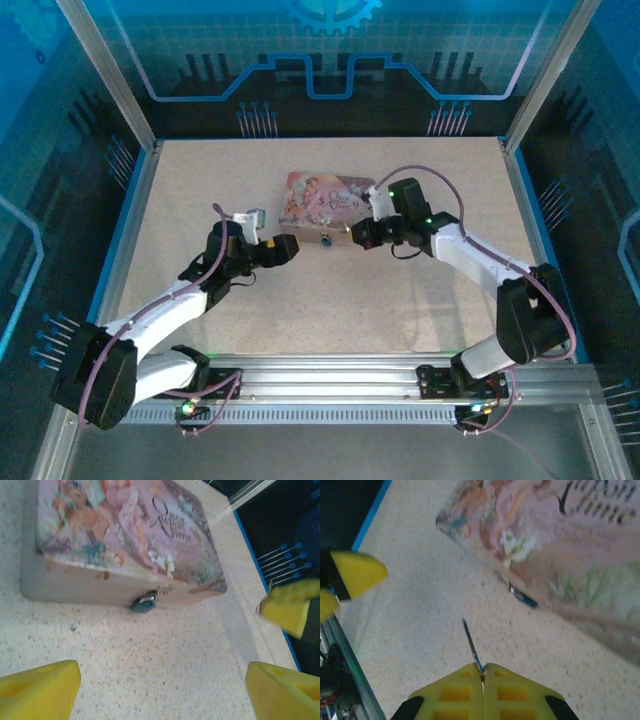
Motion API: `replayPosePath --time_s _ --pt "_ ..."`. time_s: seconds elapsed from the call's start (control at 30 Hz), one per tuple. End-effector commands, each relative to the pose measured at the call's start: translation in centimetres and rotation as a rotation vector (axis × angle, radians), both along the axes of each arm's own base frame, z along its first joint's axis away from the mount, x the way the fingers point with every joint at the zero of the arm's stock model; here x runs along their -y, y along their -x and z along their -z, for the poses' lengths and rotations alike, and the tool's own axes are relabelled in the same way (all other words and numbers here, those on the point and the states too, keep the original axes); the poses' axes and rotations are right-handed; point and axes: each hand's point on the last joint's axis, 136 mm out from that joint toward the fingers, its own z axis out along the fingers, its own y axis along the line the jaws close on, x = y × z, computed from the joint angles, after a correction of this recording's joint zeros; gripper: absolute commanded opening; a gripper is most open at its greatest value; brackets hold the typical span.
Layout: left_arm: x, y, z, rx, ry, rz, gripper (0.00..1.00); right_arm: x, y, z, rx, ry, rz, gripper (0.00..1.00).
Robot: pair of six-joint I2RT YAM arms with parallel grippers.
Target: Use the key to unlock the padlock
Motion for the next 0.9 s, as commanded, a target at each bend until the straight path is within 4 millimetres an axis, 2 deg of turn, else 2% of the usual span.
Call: replayPosePath --time_s 0.0,0.17,0.4,0.67,0.87 --pt "0.6 0.7 0.7 -0.010 0.018 0.010 0.86 -0.9 -2.0 -1.2 -0.001 -0.037 -0.005 0.01" --pt "1.6 0.7 1.6 -0.018 0.016 0.037 0.86 -2.2 -5.1 -1.6 -0.008 -0.056 0.013 0.01" --pt "2.8 0.1 2.4 -0.020 0.007 0.069 0.85 -3.5 -8.6 -0.1 -0.052 -0.058 0.036 0.01" --pt "3.6 -0.7 3.5 -0.027 0.004 0.088 0.85 -3.9 -9.9 3.1 -0.115 -0.031 0.047 0.01" --pt "4.0 -1.3 3.9 -0.031 -0.002 0.095 0.85 -3.5 -9.2 5.6 -0.170 0.008 0.057 0.01"
